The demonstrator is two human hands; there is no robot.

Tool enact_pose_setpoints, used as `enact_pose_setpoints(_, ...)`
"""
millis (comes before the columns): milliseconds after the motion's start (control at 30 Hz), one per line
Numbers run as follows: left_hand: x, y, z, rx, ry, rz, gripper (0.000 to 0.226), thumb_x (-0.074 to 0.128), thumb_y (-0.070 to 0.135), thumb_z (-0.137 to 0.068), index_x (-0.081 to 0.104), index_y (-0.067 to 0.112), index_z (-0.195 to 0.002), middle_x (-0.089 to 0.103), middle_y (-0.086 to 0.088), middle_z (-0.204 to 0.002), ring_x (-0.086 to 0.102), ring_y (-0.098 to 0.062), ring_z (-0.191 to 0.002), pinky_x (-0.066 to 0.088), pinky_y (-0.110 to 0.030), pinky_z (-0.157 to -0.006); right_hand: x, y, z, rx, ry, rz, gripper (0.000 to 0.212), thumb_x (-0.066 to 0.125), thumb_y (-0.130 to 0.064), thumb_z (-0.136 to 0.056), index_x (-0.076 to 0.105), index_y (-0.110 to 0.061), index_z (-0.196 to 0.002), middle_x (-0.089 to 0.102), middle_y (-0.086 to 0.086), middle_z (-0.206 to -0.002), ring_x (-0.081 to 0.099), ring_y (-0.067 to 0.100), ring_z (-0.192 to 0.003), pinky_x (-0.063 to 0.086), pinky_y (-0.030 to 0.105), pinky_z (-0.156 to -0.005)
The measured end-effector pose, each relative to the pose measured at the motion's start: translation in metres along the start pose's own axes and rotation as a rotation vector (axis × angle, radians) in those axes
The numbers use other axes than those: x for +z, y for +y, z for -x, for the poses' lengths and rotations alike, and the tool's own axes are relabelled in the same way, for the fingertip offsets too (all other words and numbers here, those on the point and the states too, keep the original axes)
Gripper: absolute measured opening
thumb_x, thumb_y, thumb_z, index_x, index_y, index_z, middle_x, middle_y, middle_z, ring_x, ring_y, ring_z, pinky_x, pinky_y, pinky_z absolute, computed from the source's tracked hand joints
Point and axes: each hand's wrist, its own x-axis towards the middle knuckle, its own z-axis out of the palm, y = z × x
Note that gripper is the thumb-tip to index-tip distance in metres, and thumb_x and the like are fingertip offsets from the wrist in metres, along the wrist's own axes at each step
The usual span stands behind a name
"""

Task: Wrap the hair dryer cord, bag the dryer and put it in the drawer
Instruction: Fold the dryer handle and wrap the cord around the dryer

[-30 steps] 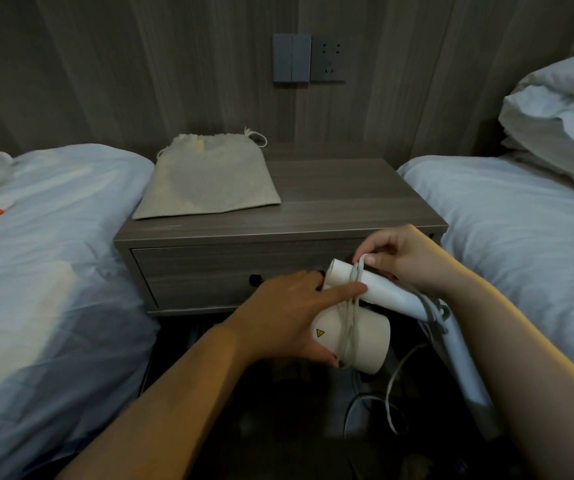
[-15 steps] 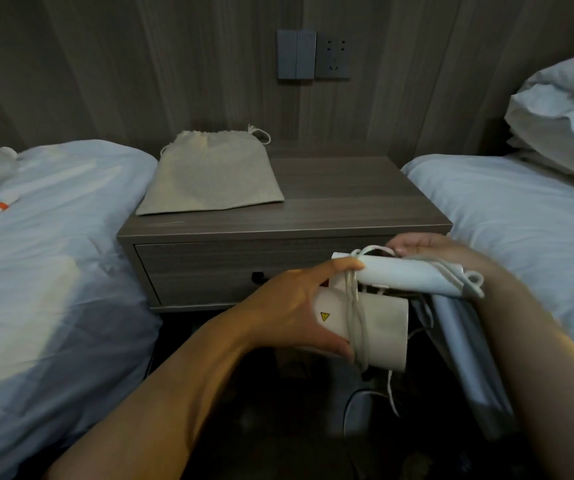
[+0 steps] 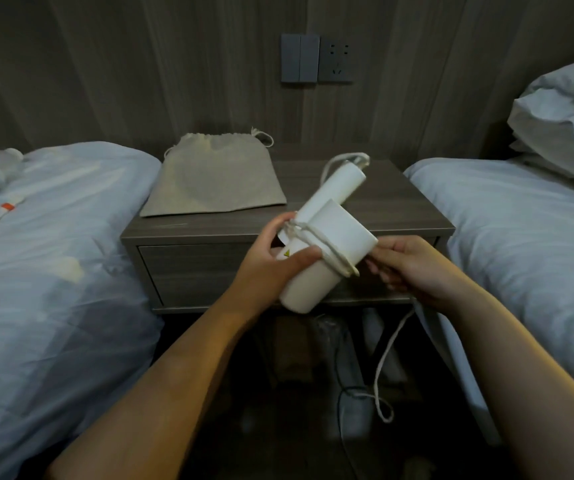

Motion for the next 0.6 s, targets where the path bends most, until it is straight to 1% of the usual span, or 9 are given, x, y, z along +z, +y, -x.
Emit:
enact_pose_setpoints(67,-0.001,0.001,0.0,-0.002,0.049,0.004,0.069,0.078,0.034,-0.064,0.048,0.033,-0.126,0.065,0.01,-0.102,0.066,-0.001,-0.08,0.051,-0.017,-0.062,0.003,-0.008,0.004,0.021,-0.041,0.003,0.029,0.047,-0.02,-0.095,0.05,-0.005,-0.071,0.027,0.005,-0.053,0.024,0.011,-0.044,0.018,0.021,-0.043)
enact_pose_setpoints(133,0.001,0.003,0.001,-0.002,0.089,-0.005,0.06,0.074,0.022,-0.076,0.047,0.029,-0.129,0.062,0.014,-0.099,0.064,0.004,-0.075,0.049,-0.012,-0.059,0.008,-0.012,0.007,0.038,-0.068,-0.012,0.031,0.052,-0.032,-0.087,0.051,-0.005,-0.074,0.027,0.005,-0.054,0.025,0.011,-0.046,0.017,0.025,-0.046)
enact_pose_setpoints(167,0.002,0.003,0.001,-0.005,0.098,-0.014,0.058,0.073,0.021,-0.077,0.047,0.029,-0.128,0.06,0.016,-0.099,0.063,0.004,-0.076,0.05,-0.011,-0.058,0.012,-0.015,0.009,0.046,-0.081,-0.023,0.033,0.053,-0.038,-0.083,0.051,-0.007,-0.073,0.029,0.002,-0.053,0.026,0.011,-0.046,0.018,0.025,-0.046)
enact_pose_setpoints(233,0.004,0.003,0.002,-0.01,0.105,-0.057,0.06,0.074,0.025,-0.075,0.045,0.033,-0.128,0.059,0.018,-0.101,0.062,0.0,-0.083,0.05,-0.013,-0.06,0.018,-0.015,0.012,0.054,-0.081,-0.027,0.04,0.054,-0.047,-0.086,0.051,-0.011,-0.07,0.034,-0.005,-0.049,0.027,0.009,-0.045,0.019,0.024,-0.046)
enact_pose_setpoints(267,0.004,0.003,0.004,-0.011,0.11,-0.078,0.063,0.074,0.028,-0.074,0.044,0.035,-0.128,0.059,0.017,-0.103,0.062,-0.002,-0.086,0.05,-0.013,-0.061,0.021,-0.015,0.012,0.062,-0.055,-0.014,0.044,0.051,-0.051,-0.088,0.051,-0.012,-0.069,0.036,-0.008,-0.046,0.028,0.008,-0.044,0.02,0.023,-0.046)
enact_pose_setpoints(333,0.005,0.003,0.007,-0.013,0.119,-0.097,0.064,0.075,0.031,-0.073,0.043,0.039,-0.129,0.059,0.015,-0.106,0.061,-0.003,-0.089,0.049,-0.01,-0.058,0.026,-0.014,0.012,0.076,0.027,0.045,0.047,0.049,-0.06,-0.079,0.05,-0.015,-0.066,0.038,-0.013,-0.043,0.03,0.005,-0.041,0.024,0.019,-0.043)
enact_pose_setpoints(400,0.007,0.003,0.009,-0.007,0.124,-0.104,0.062,0.074,0.031,-0.074,0.043,0.039,-0.128,0.06,0.012,-0.106,0.061,-0.002,-0.088,0.049,-0.009,-0.058,0.03,-0.012,0.011,0.086,0.079,0.08,0.043,0.054,-0.06,-0.075,0.051,-0.018,-0.066,0.04,-0.013,-0.039,0.033,0.002,-0.036,0.028,0.018,-0.042)
enact_pose_setpoints(500,0.008,0.003,0.009,0.0,0.125,-0.124,0.059,0.074,0.032,-0.074,0.043,0.043,-0.123,0.06,0.01,-0.106,0.06,-0.004,-0.089,0.049,-0.009,-0.057,0.03,-0.012,0.01,0.091,0.059,0.116,0.026,0.061,-0.046,-0.082,0.058,-0.022,-0.073,0.044,-0.014,-0.037,0.036,0.0,-0.035,0.029,0.019,-0.045)
enact_pose_setpoints(600,0.009,0.003,0.008,0.005,0.126,-0.131,0.059,0.073,0.033,-0.074,0.042,0.043,-0.123,0.059,0.009,-0.111,0.061,-0.005,-0.092,0.049,-0.009,-0.058,0.027,-0.016,0.012,0.061,0.069,0.188,0.021,0.062,-0.043,-0.083,0.058,-0.024,-0.074,0.047,-0.016,-0.036,0.041,-0.001,-0.033,0.031,0.015,-0.042)
